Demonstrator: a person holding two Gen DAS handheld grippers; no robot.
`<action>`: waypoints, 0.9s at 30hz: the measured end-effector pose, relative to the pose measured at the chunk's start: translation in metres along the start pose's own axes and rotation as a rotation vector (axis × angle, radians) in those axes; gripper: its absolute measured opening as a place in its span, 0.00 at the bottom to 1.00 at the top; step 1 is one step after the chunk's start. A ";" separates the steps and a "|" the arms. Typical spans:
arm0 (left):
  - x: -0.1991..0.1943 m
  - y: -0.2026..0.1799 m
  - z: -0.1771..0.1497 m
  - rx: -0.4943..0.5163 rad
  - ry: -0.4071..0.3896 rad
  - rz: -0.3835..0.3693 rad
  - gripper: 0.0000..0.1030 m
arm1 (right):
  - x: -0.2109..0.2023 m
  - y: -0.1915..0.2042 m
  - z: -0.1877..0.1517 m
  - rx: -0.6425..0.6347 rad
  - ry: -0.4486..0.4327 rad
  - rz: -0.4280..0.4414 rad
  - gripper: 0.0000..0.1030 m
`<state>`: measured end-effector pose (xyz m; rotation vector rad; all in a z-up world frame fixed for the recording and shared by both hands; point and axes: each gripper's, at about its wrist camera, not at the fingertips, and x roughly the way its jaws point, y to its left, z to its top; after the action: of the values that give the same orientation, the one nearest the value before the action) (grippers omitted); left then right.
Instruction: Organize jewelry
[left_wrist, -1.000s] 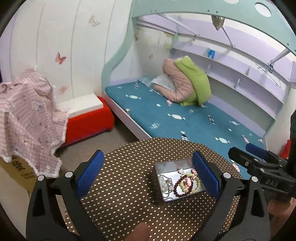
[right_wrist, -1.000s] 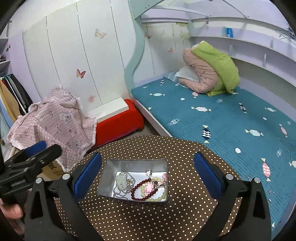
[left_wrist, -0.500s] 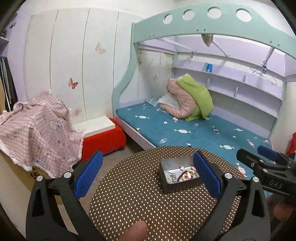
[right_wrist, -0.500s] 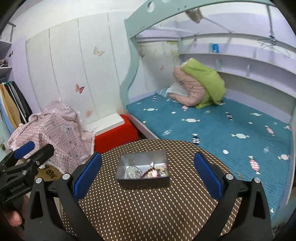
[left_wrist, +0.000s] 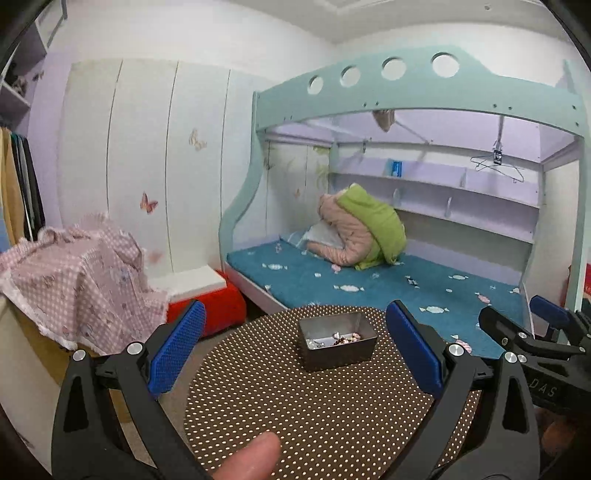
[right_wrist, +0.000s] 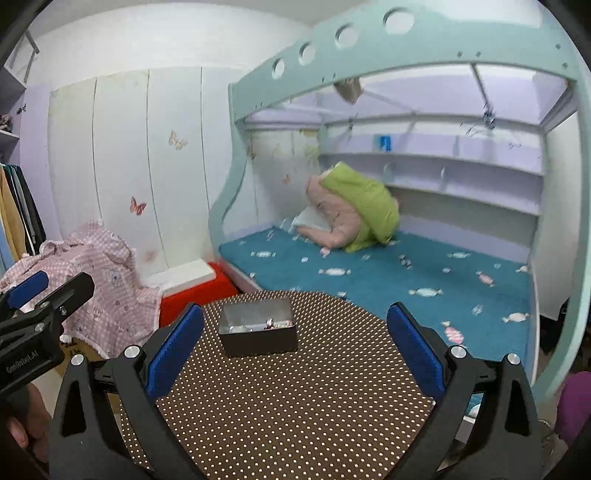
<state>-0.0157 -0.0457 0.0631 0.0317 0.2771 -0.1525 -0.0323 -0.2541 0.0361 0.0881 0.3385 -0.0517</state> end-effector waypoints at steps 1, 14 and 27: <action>-0.007 -0.001 0.000 0.007 -0.012 0.005 0.95 | -0.005 0.000 -0.002 -0.001 -0.006 0.002 0.93; -0.097 0.004 -0.008 -0.019 -0.085 0.017 0.95 | -0.068 0.003 -0.021 0.015 -0.085 0.008 0.93; -0.115 0.023 -0.018 -0.038 -0.079 0.029 0.95 | -0.080 0.018 -0.028 -0.016 -0.090 0.011 0.93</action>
<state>-0.1264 -0.0056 0.0776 -0.0081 0.2006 -0.1191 -0.1153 -0.2306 0.0375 0.0711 0.2482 -0.0421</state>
